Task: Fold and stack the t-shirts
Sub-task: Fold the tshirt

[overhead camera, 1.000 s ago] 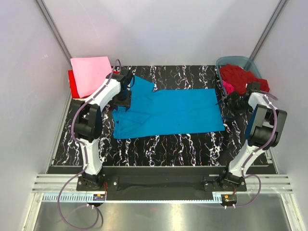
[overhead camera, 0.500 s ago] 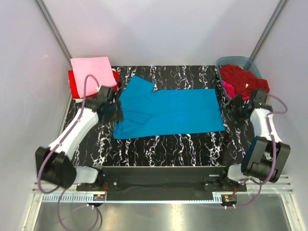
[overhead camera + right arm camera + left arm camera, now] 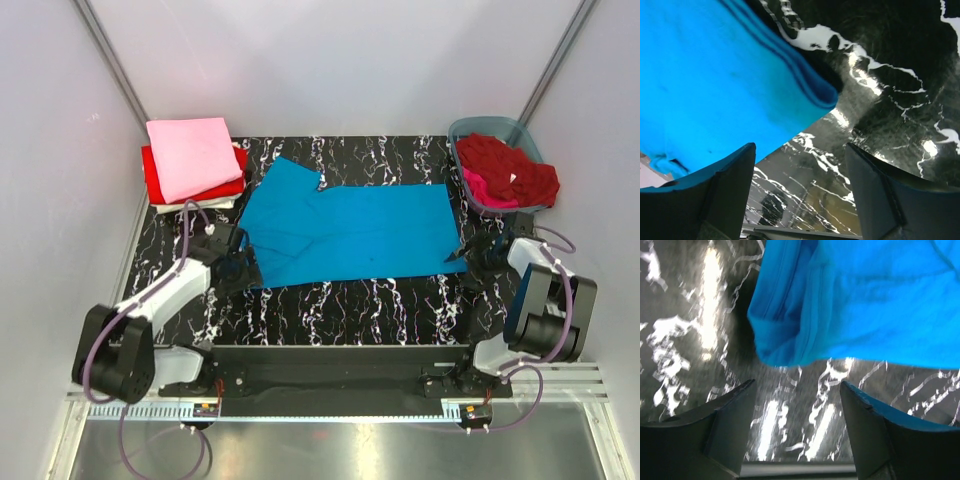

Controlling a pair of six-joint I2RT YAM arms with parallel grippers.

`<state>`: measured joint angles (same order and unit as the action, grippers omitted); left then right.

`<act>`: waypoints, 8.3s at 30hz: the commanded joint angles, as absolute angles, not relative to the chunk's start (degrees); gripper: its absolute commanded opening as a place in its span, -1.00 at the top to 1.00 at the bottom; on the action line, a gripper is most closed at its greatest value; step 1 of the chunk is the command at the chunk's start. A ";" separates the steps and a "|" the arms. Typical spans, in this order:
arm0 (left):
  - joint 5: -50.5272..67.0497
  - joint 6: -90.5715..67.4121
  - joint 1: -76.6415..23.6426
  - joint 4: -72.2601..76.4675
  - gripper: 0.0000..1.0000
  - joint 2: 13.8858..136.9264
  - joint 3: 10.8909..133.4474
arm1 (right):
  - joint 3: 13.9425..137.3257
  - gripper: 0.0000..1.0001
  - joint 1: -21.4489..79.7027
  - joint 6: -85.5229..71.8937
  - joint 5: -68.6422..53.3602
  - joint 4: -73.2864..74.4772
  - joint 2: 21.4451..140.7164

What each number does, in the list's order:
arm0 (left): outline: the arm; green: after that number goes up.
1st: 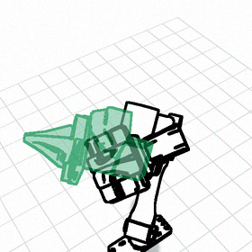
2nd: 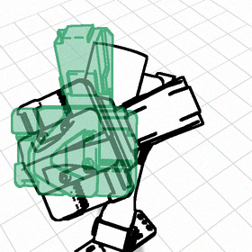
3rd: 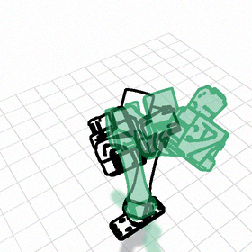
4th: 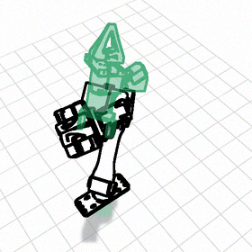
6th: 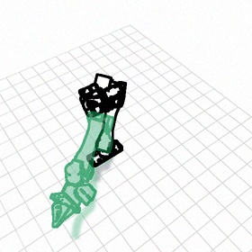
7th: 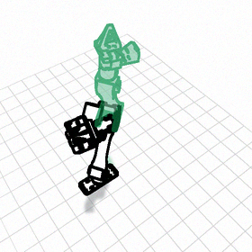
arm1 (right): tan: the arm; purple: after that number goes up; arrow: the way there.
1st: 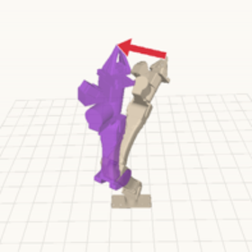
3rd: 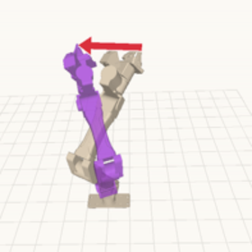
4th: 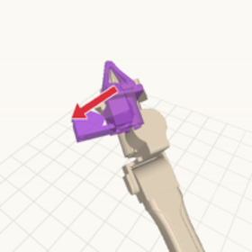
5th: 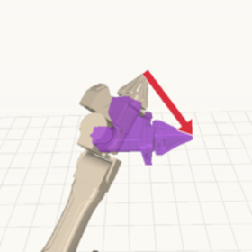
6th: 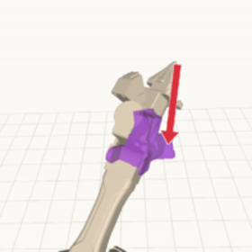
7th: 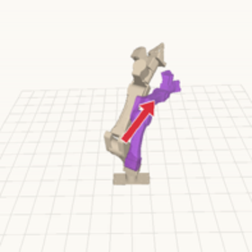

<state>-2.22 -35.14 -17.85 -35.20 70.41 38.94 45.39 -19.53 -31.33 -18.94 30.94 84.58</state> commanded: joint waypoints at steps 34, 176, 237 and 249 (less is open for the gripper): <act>2.45 -31.99 -15.38 -39.36 1.00 60.82 44.82 | 49.39 1.00 -21.71 -33.92 -11.16 41.38 73.23; -5.18 -12.66 -19.42 -53.09 1.00 105.65 99.49 | 96.23 0.00 -3.61 -29.71 10.02 40.69 128.93; -12.22 -26.01 -27.94 -51.76 0.85 66.36 56.43 | 69.62 0.66 -4.83 -32.43 16.08 39.55 97.03; -14.77 -33.48 -31.20 -51.33 -0.20 63.89 53.00 | 60.04 -0.90 -7.56 -31.91 6.17 33.33 84.30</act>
